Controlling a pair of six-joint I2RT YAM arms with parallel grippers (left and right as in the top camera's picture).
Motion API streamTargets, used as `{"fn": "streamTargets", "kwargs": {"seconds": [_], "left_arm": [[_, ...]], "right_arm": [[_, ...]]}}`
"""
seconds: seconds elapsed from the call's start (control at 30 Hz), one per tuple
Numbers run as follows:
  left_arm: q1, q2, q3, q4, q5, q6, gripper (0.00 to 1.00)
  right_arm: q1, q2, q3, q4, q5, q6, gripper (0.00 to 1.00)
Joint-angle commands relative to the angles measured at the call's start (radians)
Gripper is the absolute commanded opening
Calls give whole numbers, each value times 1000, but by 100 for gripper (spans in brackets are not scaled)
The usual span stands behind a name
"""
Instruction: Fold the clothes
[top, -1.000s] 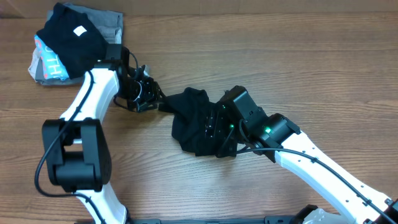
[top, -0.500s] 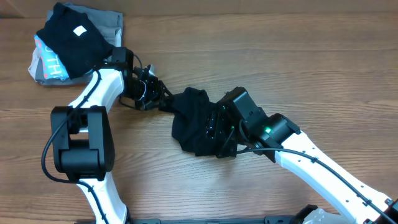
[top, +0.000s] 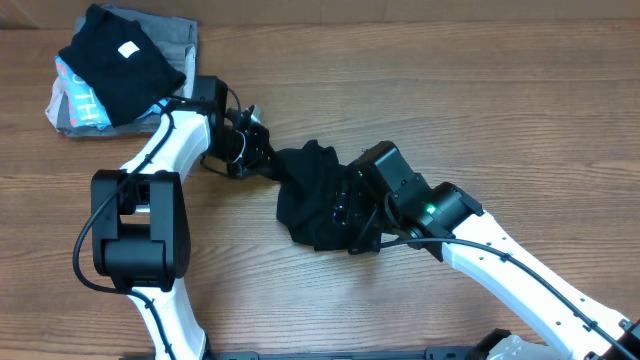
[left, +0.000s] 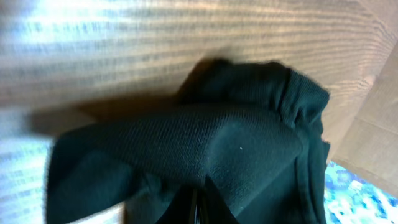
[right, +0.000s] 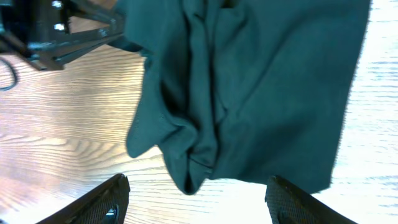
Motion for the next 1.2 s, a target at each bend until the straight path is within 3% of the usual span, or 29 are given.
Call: {"fn": "streamTargets", "kwargs": {"seconds": [0.0,0.47,0.8,1.17], "left_arm": [[-2,-48,21,-31,39,12,4],[-3,-447,158,-274,-151,-15,4],[-18,-470,157,-330,-153,-35,4],[-169,-459,157,-264,-325,-163,17]], "right_arm": [[2,-18,31,-23,69,13,75],[-55,5,24,-101,130,69,67],[-55,154,4,71,26,53,65],[-54,360,4,261,-125,43,63]]}}
